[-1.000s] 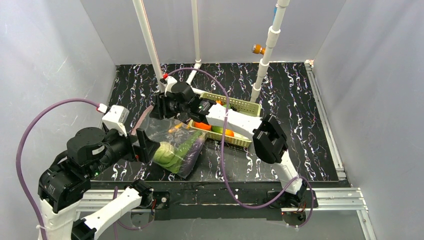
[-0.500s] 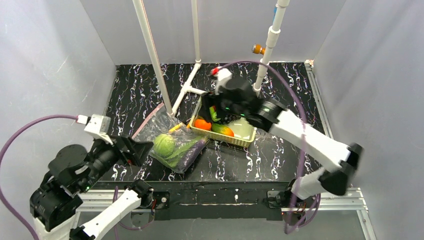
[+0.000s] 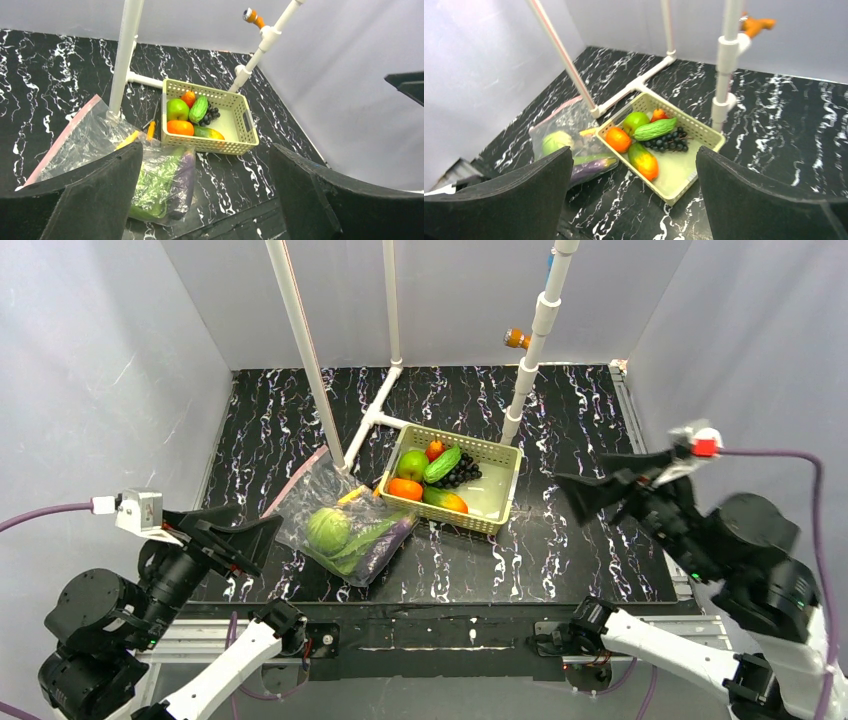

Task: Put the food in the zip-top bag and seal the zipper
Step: Reset both arms

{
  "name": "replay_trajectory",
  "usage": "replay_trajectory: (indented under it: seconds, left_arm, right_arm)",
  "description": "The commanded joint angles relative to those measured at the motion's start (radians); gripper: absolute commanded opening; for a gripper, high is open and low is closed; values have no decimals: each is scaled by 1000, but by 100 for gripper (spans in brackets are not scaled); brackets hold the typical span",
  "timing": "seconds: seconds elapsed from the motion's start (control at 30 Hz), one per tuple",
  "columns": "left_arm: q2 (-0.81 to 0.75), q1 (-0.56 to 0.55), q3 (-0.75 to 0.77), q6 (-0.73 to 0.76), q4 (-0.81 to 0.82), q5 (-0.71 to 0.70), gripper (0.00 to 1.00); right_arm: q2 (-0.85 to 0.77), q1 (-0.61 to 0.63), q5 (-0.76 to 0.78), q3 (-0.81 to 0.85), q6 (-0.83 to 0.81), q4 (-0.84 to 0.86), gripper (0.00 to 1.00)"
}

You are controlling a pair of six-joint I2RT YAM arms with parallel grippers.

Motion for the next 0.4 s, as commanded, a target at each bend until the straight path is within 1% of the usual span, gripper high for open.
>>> replay_trajectory:
  seconds: [0.0,0.2,0.37]
  left_arm:
    - [5,1,3,-5,55,-39,97]
    - [22,1,-7,-24,52,-36,97]
    - [27,0,-29,-41,59,-25,97]
  right_arm:
    - [-48,1,133,25,50,-87,98]
    - [-82,1,162,58,107,-147,98]
    - [-91,1,130,86,125,-204,98]
